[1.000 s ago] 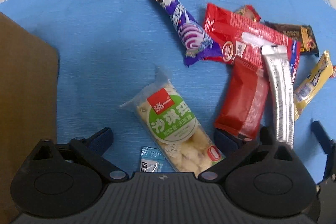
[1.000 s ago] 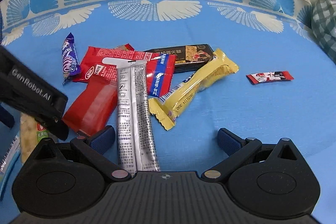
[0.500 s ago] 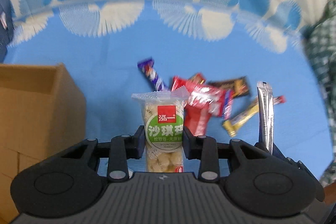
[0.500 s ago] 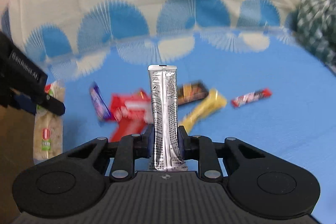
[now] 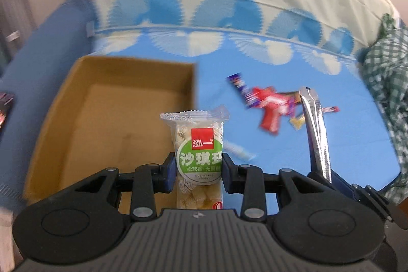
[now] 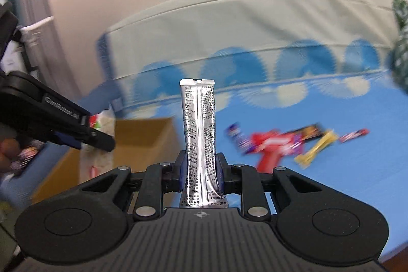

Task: Organize snacks
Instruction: 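Carry the cracker pack with left tool while right tool carries the silver bar over the box, then open left tool over the box while right tool releases the silver bar inside, then raise both tools away from the box, then move both tools back over the remaining snack pile, then grasp the purple bar with left tool while right tool grasps the yellow bar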

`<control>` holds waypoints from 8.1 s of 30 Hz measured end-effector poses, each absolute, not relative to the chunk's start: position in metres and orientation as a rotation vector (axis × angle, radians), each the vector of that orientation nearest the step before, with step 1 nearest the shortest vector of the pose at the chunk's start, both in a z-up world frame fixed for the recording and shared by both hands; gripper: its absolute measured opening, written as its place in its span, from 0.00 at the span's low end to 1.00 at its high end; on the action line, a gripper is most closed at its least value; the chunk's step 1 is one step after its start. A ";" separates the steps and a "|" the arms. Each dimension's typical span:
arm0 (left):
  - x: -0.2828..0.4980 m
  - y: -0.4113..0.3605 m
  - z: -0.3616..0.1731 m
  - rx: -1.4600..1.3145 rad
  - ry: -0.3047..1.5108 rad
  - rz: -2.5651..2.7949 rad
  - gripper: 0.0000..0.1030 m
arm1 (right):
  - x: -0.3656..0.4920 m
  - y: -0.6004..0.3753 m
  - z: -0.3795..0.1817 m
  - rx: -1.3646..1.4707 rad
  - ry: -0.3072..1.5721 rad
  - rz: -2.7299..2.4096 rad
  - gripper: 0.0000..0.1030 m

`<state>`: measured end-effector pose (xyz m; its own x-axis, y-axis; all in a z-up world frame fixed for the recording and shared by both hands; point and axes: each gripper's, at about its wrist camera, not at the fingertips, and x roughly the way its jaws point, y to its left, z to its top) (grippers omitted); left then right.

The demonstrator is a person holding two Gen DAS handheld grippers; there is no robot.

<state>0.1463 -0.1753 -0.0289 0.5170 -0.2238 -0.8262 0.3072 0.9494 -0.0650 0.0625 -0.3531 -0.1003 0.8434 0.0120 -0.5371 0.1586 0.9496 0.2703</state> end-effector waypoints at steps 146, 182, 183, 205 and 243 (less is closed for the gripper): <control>0.004 -0.001 -0.029 0.127 0.798 -0.078 1.00 | -0.027 -0.160 -0.033 0.042 0.554 0.080 0.99; 0.057 -0.063 -0.072 0.273 0.965 -0.156 1.00 | 0.003 -0.209 -0.077 0.190 0.684 0.015 0.99; 0.062 -0.069 -0.073 0.279 0.970 -0.166 1.00 | 0.005 -0.215 -0.080 0.199 0.692 0.002 0.99; 0.253 -0.309 -0.130 0.256 1.052 -0.342 1.00 | 0.075 -0.448 -0.155 0.439 0.698 -0.438 0.99; 0.419 -0.401 -0.284 0.142 1.206 -0.249 0.31 | 0.241 -0.568 -0.315 0.236 0.856 -0.581 0.21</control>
